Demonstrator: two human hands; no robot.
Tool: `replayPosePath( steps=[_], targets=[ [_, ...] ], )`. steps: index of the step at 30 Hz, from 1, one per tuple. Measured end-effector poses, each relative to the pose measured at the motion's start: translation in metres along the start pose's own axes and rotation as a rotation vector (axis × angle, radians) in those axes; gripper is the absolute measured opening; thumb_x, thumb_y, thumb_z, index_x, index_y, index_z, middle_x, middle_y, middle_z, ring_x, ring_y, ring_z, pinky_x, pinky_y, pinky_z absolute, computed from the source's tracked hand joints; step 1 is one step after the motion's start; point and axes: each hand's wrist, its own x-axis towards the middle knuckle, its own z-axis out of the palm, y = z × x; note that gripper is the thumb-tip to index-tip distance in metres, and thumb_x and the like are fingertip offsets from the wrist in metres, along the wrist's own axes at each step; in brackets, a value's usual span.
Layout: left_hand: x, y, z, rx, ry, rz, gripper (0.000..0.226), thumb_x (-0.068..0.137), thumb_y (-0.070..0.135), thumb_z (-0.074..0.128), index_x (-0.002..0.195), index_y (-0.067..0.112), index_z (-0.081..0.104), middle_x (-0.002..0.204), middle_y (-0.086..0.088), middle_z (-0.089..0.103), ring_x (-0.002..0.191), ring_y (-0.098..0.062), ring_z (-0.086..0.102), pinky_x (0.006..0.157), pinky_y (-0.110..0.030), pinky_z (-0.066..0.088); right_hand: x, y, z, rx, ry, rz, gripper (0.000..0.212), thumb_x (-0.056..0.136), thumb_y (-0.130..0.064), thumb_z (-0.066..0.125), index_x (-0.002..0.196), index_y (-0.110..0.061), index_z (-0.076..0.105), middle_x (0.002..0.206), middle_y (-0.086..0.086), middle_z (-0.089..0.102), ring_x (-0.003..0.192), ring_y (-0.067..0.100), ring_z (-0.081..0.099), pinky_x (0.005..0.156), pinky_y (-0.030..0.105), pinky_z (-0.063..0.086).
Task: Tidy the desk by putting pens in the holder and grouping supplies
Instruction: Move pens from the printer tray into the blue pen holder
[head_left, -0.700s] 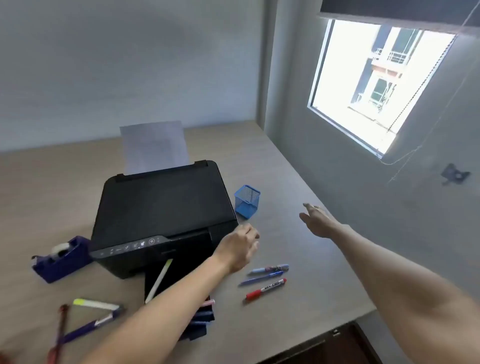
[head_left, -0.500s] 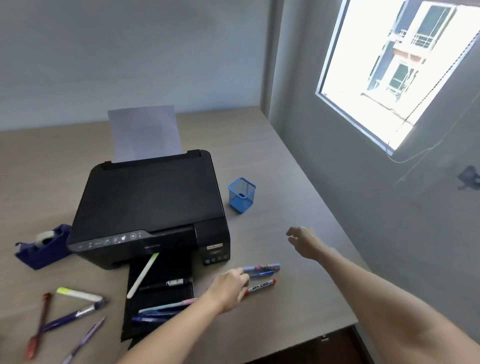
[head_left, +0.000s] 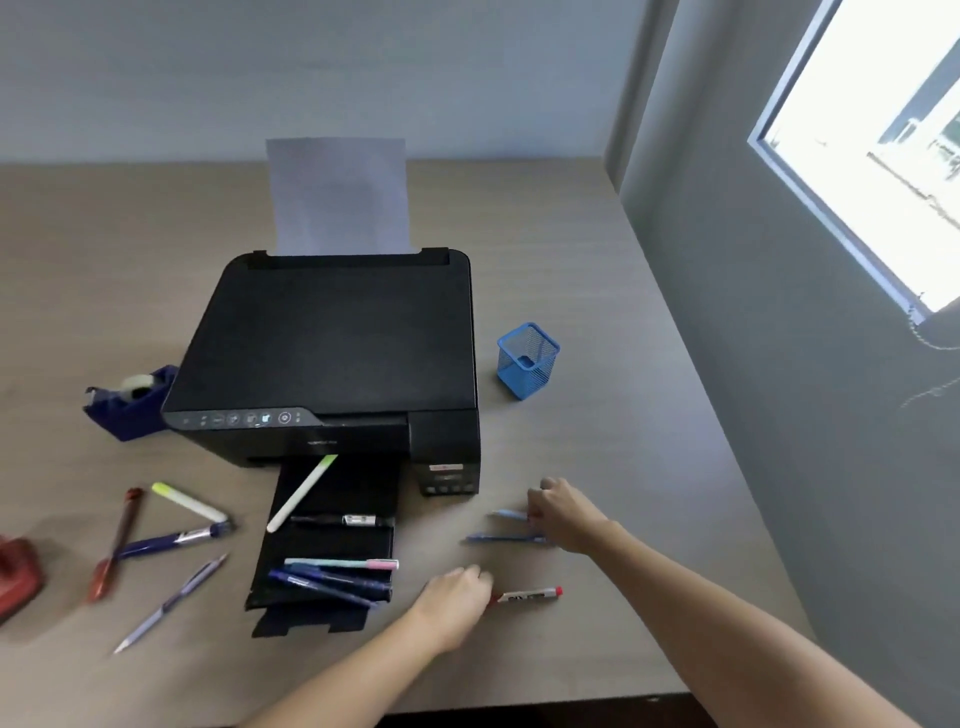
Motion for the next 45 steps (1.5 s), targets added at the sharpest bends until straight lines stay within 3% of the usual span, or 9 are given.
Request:
replayPosePath(
  steps=[6, 13, 18, 20, 24, 29, 32, 37, 45],
  targets=[
    [-0.019, -0.018, -0.028, -0.249, 0.051, -0.07, 0.021, 0.095, 0.023, 0.056, 0.107, 0.01, 0.066, 0.11, -0.014, 0.067, 0.105, -0.034, 0.063, 0.089, -0.039, 0.052, -0.001, 0.003, 0.001, 0.007, 0.005, -0.141, 0.02, 0.083, -0.001, 0.054, 0.1, -0.003, 0.043, 0.102, 0.022, 0.055, 0.083, 0.034, 0.051, 0.076, 0.047, 0.045],
    [-0.062, -0.039, -0.118, -0.39, 0.245, -0.087, 0.02, 0.09, 0.031, 0.064, 0.104, 0.022, 0.073, 0.093, -0.002, 0.075, 0.086, -0.016, 0.068, 0.076, -0.027, 0.052, -0.018, -0.007, 0.021, -0.141, -0.01, -0.272, 0.027, 0.095, -0.015, 0.045, 0.118, -0.001, 0.047, 0.119, 0.02, 0.049, 0.107, 0.035, 0.05, 0.086, 0.041, 0.042],
    [-0.056, -0.048, -0.196, -0.401, 0.438, -0.094, 0.011, 0.083, 0.029, 0.074, 0.091, 0.021, 0.074, 0.076, 0.002, 0.071, 0.066, -0.011, 0.058, 0.066, -0.021, 0.042, -0.027, 0.022, 0.023, -0.164, 0.073, -0.213, 0.021, 0.094, -0.01, 0.038, 0.112, -0.005, 0.047, 0.115, 0.016, 0.049, 0.109, 0.034, 0.049, 0.077, 0.046, 0.049],
    [-0.036, -0.051, -0.22, -0.418, 0.508, -0.089, 0.01, 0.083, 0.025, 0.075, 0.089, 0.017, 0.074, 0.076, 0.0, 0.071, 0.066, -0.014, 0.061, 0.066, -0.024, 0.048, -0.029, 0.041, 0.01, -0.036, 0.157, -0.097, 0.011, 0.095, -0.008, 0.036, 0.101, -0.014, 0.043, 0.101, 0.009, 0.05, 0.096, 0.028, 0.048, 0.072, 0.039, 0.041],
    [0.024, -0.056, -0.25, -0.39, 0.596, -0.086, 0.012, 0.084, 0.019, 0.075, 0.091, 0.009, 0.075, 0.082, -0.006, 0.073, 0.072, -0.02, 0.066, 0.071, -0.032, 0.056, -0.006, 0.059, -0.039, 0.325, 0.528, 0.117, 0.031, 0.087, 0.012, 0.035, 0.087, -0.018, 0.044, 0.08, 0.0, 0.049, 0.078, 0.027, 0.043, 0.063, 0.031, 0.028],
    [0.112, -0.059, -0.27, -0.337, 0.598, -0.138, 0.012, 0.087, 0.008, 0.069, 0.096, 0.001, 0.073, 0.095, -0.016, 0.073, 0.086, -0.032, 0.069, 0.08, -0.04, 0.058, 0.05, 0.032, -0.132, 0.997, 0.799, 0.164, 0.02, 0.097, -0.014, 0.04, 0.084, -0.029, 0.039, 0.094, -0.002, 0.072, 0.073, 0.028, 0.057, 0.064, 0.038, 0.046],
    [0.147, -0.061, -0.273, -0.336, 0.552, -0.174, 0.012, 0.089, 0.003, 0.064, 0.098, -0.002, 0.071, 0.1, -0.019, 0.072, 0.09, -0.034, 0.069, 0.082, -0.041, 0.058, 0.078, 0.013, -0.169, 1.309, 0.841, 0.119, 0.019, 0.096, -0.012, 0.046, 0.083, -0.026, 0.042, 0.099, 0.002, 0.071, 0.088, 0.018, 0.065, 0.067, 0.023, 0.051],
    [0.183, -0.063, -0.269, -0.309, 0.455, -0.204, 0.01, 0.087, -0.003, 0.064, 0.095, -0.006, 0.069, 0.096, -0.02, 0.073, 0.088, -0.033, 0.07, 0.08, -0.043, 0.06, 0.12, 0.018, -0.165, 1.063, 0.762, 0.323, 0.01, 0.088, -0.015, 0.057, 0.081, -0.013, 0.065, 0.08, 0.007, 0.067, 0.078, 0.022, 0.061, 0.07, 0.033, 0.048],
    [0.196, -0.052, -0.265, -0.211, 0.335, -0.223, 0.022, 0.085, -0.012, 0.05, 0.098, -0.001, 0.064, 0.098, -0.019, 0.068, 0.095, -0.035, 0.068, 0.083, -0.042, 0.057, 0.142, 0.033, -0.136, 0.874, 0.62, 0.374, 0.021, 0.089, -0.025, 0.057, 0.082, -0.012, 0.071, 0.096, 0.018, 0.062, 0.112, 0.029, 0.044, 0.082, 0.029, 0.034]
  ],
)
